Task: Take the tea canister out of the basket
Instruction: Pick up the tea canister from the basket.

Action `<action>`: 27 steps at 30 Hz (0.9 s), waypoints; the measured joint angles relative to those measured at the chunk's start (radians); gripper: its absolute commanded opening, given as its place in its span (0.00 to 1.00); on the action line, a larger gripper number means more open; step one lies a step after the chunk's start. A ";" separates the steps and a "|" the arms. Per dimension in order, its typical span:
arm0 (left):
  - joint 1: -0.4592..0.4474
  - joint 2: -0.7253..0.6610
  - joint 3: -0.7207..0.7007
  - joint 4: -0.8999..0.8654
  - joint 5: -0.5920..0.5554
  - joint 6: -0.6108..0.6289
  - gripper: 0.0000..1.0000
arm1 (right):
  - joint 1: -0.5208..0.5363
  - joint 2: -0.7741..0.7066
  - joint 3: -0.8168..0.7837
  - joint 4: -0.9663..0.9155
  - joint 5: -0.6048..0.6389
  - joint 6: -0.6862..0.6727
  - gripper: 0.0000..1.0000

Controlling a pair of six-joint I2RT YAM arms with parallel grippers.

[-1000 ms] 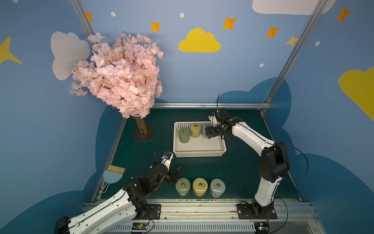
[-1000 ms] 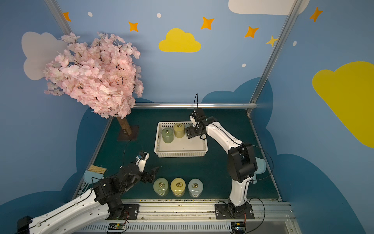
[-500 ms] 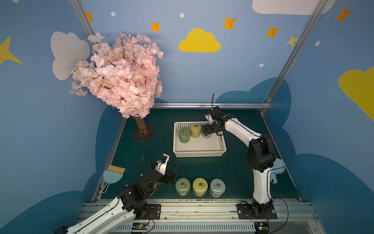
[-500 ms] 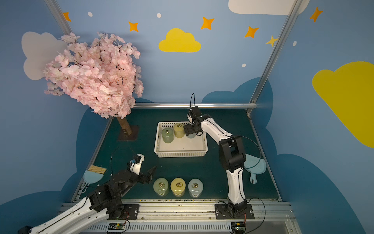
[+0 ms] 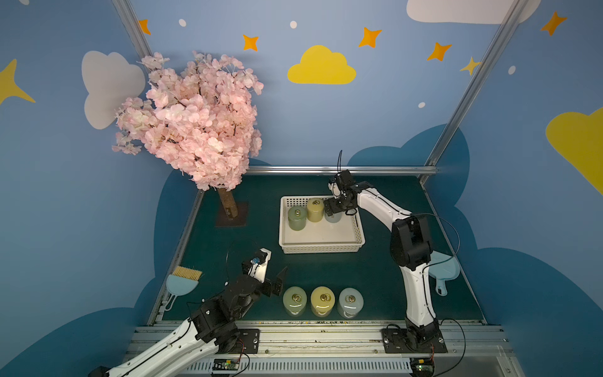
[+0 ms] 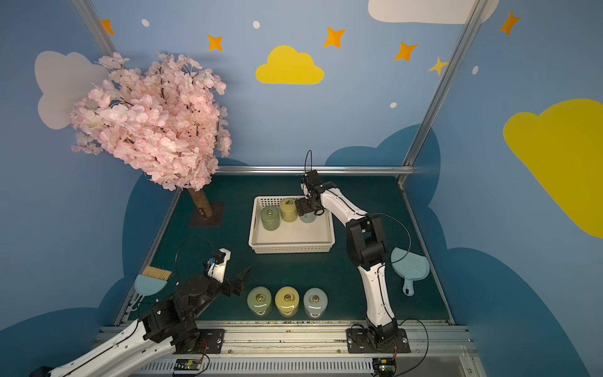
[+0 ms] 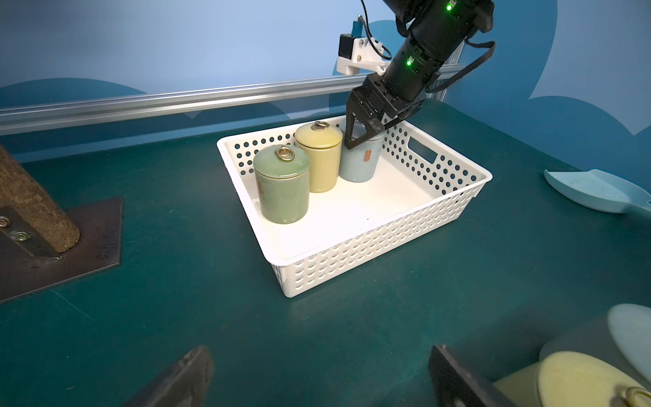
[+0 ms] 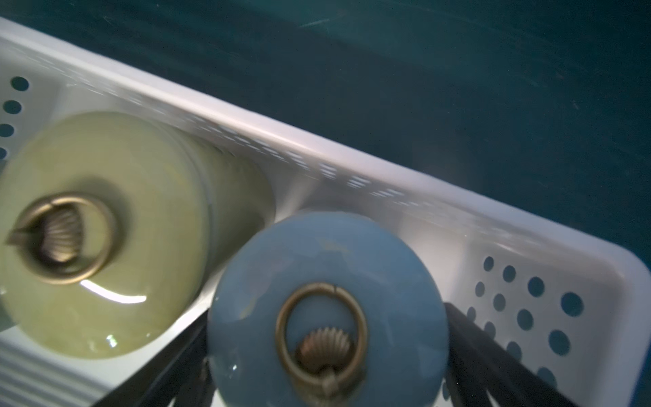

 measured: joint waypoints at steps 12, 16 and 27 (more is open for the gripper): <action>0.002 0.005 0.000 0.000 0.000 0.000 1.00 | -0.002 0.029 0.034 -0.008 -0.002 -0.008 0.70; 0.002 0.006 0.000 0.000 0.000 0.000 1.00 | -0.002 0.029 0.034 -0.009 -0.002 -0.010 0.59; 0.002 0.006 0.000 0.000 0.000 0.003 1.00 | -0.002 0.004 0.023 -0.064 0.002 -0.026 0.57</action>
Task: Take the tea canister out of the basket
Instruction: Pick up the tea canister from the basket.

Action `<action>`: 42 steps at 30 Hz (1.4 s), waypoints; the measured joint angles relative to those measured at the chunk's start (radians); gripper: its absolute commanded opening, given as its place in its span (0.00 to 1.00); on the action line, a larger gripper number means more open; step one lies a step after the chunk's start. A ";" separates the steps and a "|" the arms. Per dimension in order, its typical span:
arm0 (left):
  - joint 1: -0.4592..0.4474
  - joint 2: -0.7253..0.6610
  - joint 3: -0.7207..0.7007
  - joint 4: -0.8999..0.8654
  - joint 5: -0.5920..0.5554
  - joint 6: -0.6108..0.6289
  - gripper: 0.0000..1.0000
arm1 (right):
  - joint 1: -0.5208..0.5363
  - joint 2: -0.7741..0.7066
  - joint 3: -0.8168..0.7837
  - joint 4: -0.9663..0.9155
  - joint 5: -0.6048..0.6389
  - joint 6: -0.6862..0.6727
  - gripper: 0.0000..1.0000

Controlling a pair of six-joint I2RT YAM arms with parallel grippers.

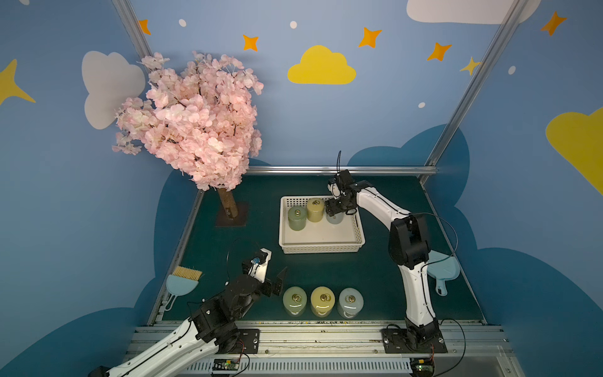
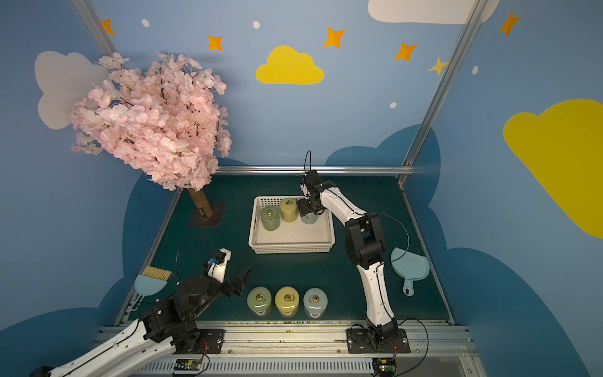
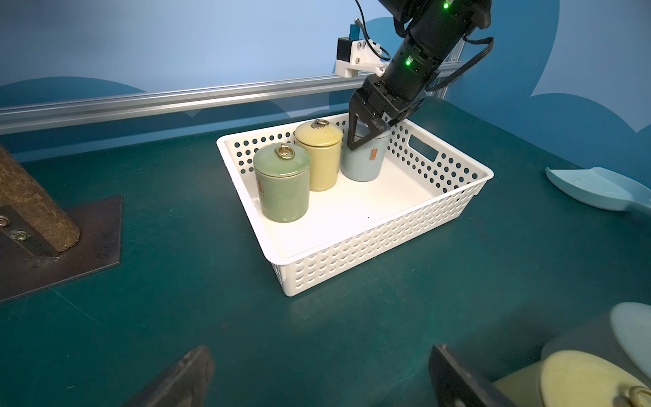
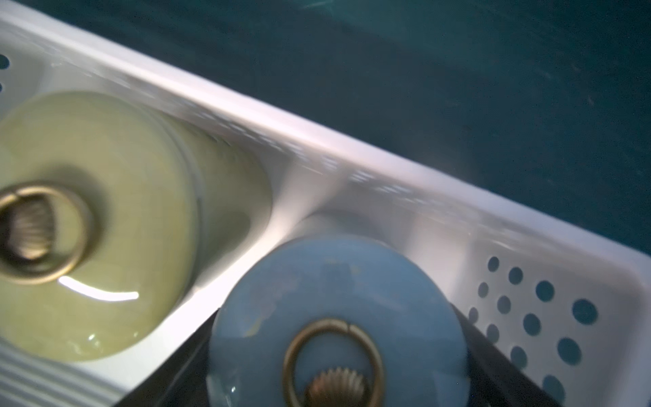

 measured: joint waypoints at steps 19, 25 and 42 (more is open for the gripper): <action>0.000 -0.034 0.000 -0.001 0.003 0.002 1.00 | 0.020 -0.281 -0.124 -0.074 0.002 -0.002 0.57; 0.000 -0.047 0.000 -0.001 0.004 0.002 1.00 | 0.047 -0.354 -0.194 -0.093 0.013 0.000 0.57; 0.000 -0.049 -0.001 -0.001 0.004 0.008 1.00 | 0.159 -0.706 -0.465 -0.098 0.062 0.032 0.56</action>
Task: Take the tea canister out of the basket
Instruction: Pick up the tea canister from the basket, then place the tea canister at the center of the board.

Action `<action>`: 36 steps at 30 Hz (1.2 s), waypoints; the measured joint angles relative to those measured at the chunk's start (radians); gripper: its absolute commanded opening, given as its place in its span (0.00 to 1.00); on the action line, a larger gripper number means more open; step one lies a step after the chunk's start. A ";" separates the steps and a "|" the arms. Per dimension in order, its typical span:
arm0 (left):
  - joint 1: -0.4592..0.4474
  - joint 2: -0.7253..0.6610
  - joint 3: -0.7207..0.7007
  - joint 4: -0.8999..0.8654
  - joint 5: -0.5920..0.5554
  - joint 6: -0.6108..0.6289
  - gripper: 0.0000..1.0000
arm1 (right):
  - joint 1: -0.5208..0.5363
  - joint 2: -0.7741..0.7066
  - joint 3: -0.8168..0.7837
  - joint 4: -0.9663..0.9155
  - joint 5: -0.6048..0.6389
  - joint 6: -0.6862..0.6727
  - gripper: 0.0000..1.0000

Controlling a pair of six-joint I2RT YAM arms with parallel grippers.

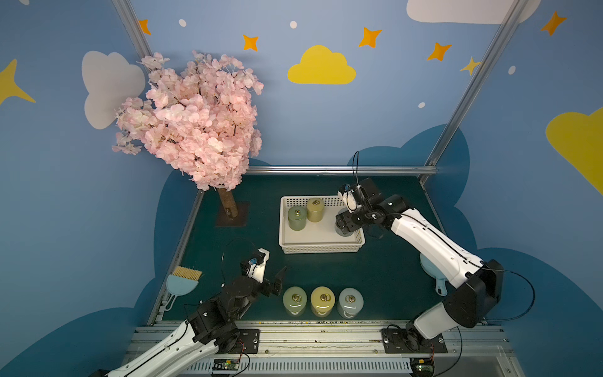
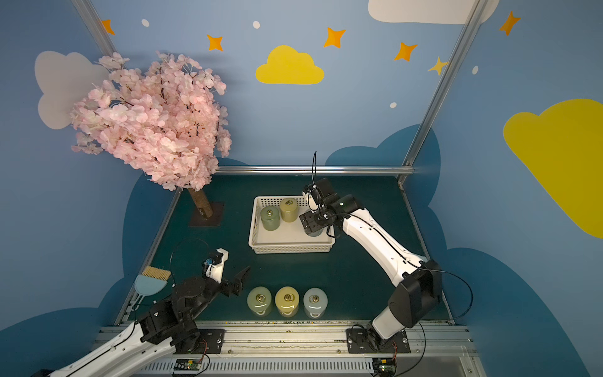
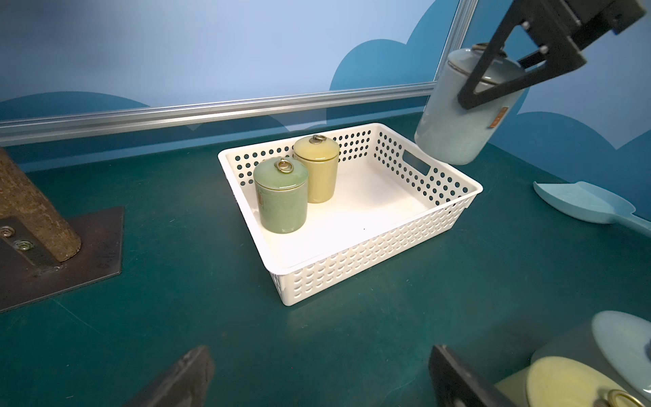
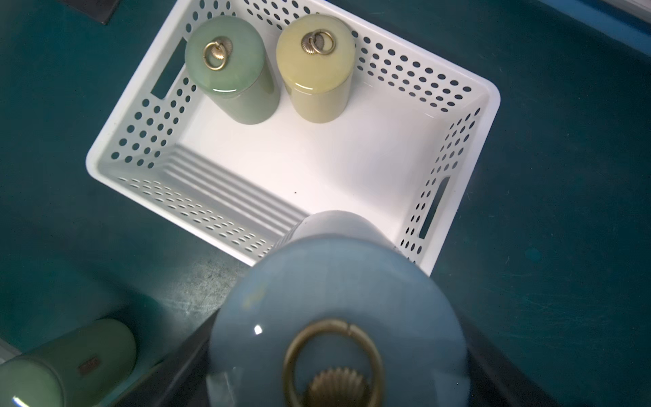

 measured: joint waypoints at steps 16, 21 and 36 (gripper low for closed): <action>0.000 -0.021 -0.011 -0.001 0.000 0.008 1.00 | 0.057 -0.340 -0.333 0.072 0.005 0.127 0.55; 0.000 -0.023 -0.011 -0.001 0.000 0.008 1.00 | 0.094 -0.367 -0.375 0.072 0.010 0.158 0.55; 0.000 -0.023 -0.011 -0.001 0.000 0.008 1.00 | 0.181 -0.358 -0.480 0.095 0.031 0.262 0.55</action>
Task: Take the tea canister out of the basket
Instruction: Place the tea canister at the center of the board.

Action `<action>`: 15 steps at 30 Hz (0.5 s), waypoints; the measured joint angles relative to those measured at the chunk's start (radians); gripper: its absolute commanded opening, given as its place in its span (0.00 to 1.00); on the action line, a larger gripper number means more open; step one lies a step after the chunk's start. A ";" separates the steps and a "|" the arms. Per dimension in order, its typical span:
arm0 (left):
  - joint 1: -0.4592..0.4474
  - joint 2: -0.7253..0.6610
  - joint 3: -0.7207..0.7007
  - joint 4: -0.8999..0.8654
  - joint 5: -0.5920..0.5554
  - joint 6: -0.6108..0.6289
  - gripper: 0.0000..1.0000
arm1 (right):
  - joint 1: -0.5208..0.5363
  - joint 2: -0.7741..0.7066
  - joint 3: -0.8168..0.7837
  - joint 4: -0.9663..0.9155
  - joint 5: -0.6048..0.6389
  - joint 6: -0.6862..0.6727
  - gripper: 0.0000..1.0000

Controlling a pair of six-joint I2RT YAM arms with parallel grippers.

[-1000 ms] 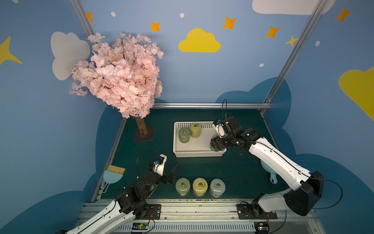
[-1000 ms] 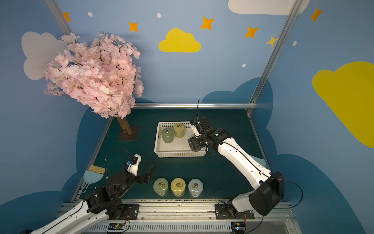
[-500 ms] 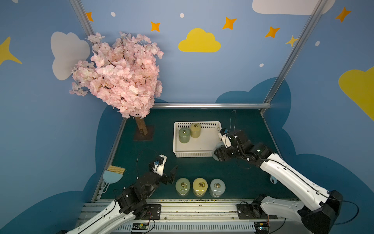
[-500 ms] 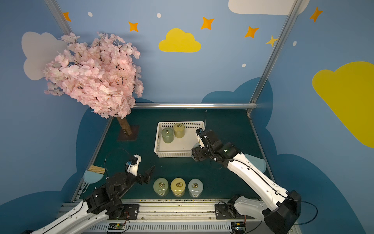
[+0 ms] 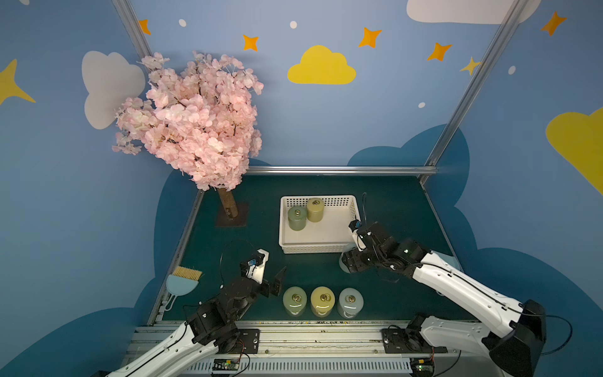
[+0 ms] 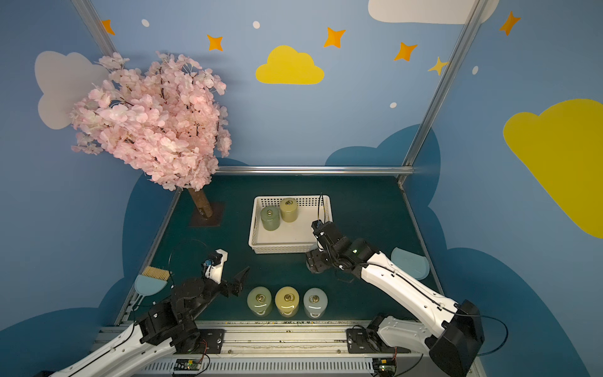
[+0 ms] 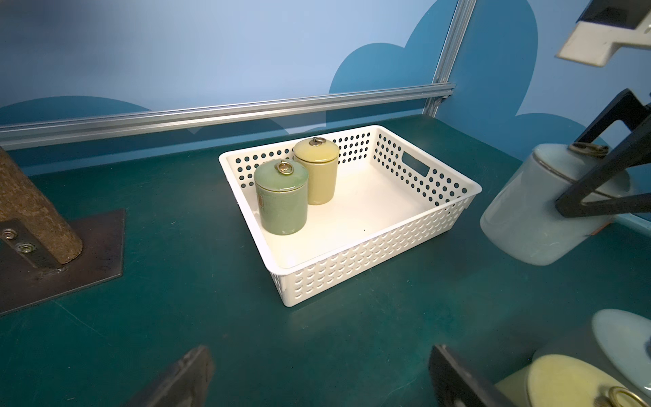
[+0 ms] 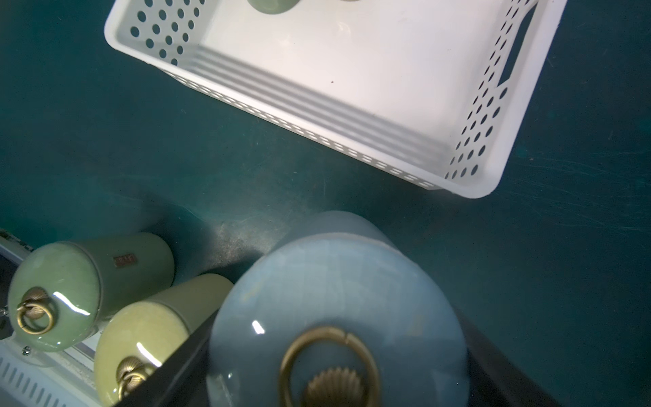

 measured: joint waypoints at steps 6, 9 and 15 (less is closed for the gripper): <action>0.000 0.000 0.000 0.000 0.000 0.000 1.00 | 0.019 0.027 -0.015 0.025 0.005 0.025 0.55; 0.000 0.000 0.000 0.000 0.000 0.000 1.00 | 0.023 0.044 -0.018 0.027 0.006 0.039 0.55; 0.000 0.000 0.000 0.000 0.000 0.000 1.00 | 0.029 0.067 -0.035 0.031 0.006 0.063 0.55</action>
